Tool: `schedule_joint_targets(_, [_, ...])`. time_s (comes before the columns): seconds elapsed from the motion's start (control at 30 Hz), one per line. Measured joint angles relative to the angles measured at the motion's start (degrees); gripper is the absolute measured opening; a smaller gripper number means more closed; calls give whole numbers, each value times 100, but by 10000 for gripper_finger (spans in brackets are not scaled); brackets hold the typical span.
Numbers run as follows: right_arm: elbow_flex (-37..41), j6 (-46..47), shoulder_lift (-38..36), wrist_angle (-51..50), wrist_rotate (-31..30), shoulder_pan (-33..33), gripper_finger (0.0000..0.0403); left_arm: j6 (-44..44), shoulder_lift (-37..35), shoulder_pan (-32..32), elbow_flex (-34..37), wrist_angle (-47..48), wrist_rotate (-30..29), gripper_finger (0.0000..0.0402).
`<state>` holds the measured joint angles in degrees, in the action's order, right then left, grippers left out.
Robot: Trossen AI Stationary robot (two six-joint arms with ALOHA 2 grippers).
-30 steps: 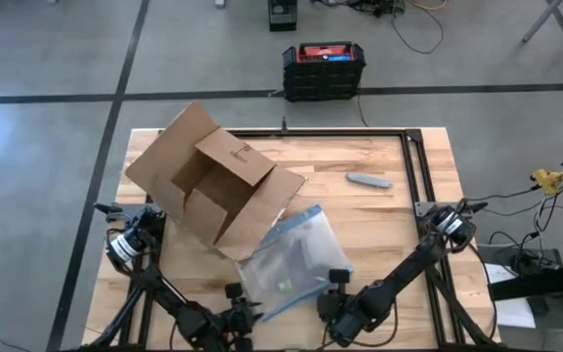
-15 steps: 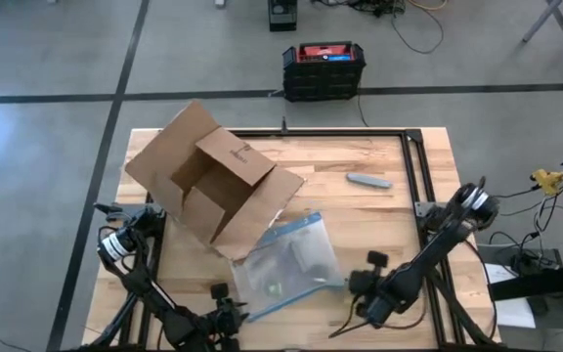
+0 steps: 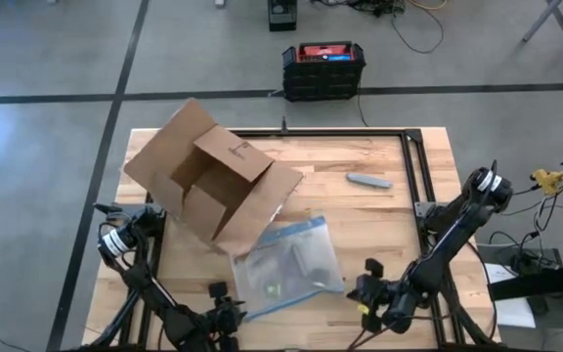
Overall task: Unpack boxes
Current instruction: Close the white zip bag
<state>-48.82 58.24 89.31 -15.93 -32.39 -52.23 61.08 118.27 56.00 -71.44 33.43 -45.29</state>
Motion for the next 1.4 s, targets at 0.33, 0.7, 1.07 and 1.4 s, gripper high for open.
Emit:
schedule_joint_targets(0.33, [-224,-137,1034,400,-525,155,0,-1714,-380,-605,-441,-630,-585,119])
schedule_joint_targets(0.7, [-343,-131,1688,440,-751,678,0,-4268,-69,-2004,-276,-3685,-307,119])
schedule_joint_targets(1.07, [-400,404,1619,128,-1510,745,0,-3896,608,-2449,-267,-3799,109,119])
schedule_joint_targets(1.4, [-409,578,1891,-16,-1025,812,0,-3232,620,-2300,-291,-2561,63,119])
